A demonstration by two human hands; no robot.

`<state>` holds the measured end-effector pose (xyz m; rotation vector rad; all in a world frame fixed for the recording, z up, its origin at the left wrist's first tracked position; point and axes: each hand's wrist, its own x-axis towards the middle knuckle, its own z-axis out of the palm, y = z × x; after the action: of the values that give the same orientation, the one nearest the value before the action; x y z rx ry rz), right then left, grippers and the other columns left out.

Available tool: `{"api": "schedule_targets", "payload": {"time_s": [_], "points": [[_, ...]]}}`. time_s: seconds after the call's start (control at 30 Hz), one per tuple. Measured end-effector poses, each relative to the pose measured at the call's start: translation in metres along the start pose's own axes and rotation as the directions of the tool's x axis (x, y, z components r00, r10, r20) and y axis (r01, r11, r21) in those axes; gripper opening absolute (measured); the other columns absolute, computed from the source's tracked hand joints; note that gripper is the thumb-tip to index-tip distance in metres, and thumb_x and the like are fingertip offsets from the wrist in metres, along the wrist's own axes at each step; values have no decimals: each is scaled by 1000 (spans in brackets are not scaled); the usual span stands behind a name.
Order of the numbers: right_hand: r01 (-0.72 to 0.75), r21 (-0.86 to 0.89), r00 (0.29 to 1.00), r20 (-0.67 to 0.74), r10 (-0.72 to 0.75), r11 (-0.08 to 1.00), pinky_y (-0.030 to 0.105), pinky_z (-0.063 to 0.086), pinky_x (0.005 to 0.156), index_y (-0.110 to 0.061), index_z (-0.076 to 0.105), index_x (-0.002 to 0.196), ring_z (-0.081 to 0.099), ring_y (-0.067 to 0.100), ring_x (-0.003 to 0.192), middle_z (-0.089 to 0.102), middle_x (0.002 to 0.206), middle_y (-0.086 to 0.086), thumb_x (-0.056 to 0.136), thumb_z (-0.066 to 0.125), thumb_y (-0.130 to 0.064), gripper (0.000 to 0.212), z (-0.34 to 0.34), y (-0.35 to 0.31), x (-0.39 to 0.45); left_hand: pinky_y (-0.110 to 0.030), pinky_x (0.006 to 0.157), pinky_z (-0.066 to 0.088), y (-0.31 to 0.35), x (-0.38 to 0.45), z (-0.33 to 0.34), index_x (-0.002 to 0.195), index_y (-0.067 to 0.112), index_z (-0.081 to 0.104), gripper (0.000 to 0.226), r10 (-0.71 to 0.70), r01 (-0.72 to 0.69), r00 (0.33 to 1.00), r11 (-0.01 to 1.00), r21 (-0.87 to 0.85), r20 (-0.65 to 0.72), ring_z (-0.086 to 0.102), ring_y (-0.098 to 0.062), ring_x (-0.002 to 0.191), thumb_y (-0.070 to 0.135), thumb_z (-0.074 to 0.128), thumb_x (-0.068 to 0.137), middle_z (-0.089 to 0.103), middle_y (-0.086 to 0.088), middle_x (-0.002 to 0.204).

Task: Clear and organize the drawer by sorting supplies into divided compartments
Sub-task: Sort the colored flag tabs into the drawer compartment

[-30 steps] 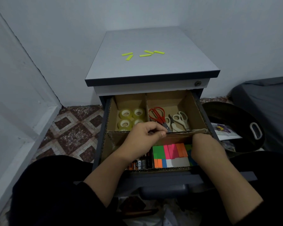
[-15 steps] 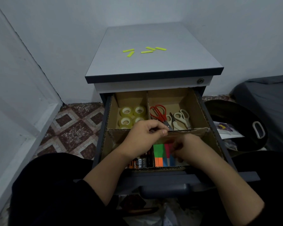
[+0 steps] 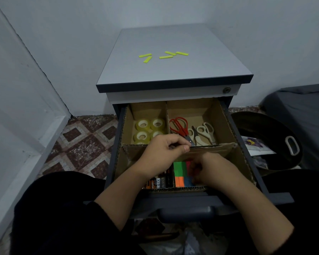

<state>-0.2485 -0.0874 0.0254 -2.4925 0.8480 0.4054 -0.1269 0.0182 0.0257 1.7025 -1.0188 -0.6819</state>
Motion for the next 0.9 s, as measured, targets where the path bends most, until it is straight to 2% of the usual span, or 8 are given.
{"api": "schedule_targets", "payload": {"time_s": [0.17,0.27,0.37,0.7,0.8,0.9], "points": [[37,-87,999,0,-37,996,31,54,80,-38,67,98,62,13,96,65,104,-10,73,78,-27,29,0,-2,-1,-27,84,54,1,0,0,91,20,73,12,3,-3,1000,1000,6,0,65,-6,87,11,65,89,70,8,87],[41,-121,999,-2,-42,992,29,52,76,-37,66,103,61,14,96,64,104,-9,76,75,-25,30,1,-2,1,-30,86,55,2,0,0,91,20,73,12,-1,1,1000,1000,10,-3,65,-12,90,12,65,88,71,5,90],[48,-123,999,-1,-49,991,26,49,75,-38,67,101,60,12,96,63,103,-10,77,75,-25,28,0,-1,1,-32,86,55,2,0,0,90,21,73,12,3,-2,1000,1000,16,-7,66,-15,90,12,65,88,71,4,90],[37,-87,999,-1,-37,996,33,54,81,-38,67,94,62,12,94,65,102,-11,75,76,-27,24,2,0,3,-38,88,54,1,0,1,90,22,73,13,-8,8,1000,1000,10,-5,66,-18,92,12,65,88,72,1,92],[-29,-57,1000,-14,28,998,33,53,82,-35,66,92,62,14,91,64,95,-8,79,71,-26,16,-4,6,0,-38,89,54,1,-1,1,89,23,72,14,-13,13,1000,1000,-10,-2,66,-18,93,11,65,88,72,1,92],[-170,-130,976,-162,148,977,30,51,73,-21,68,99,59,19,81,58,84,0,87,58,-14,17,-15,21,-3,-35,88,55,2,-1,0,89,24,72,15,-12,13,1000,1000,-3,7,66,-13,92,11,64,89,71,4,91]]}}
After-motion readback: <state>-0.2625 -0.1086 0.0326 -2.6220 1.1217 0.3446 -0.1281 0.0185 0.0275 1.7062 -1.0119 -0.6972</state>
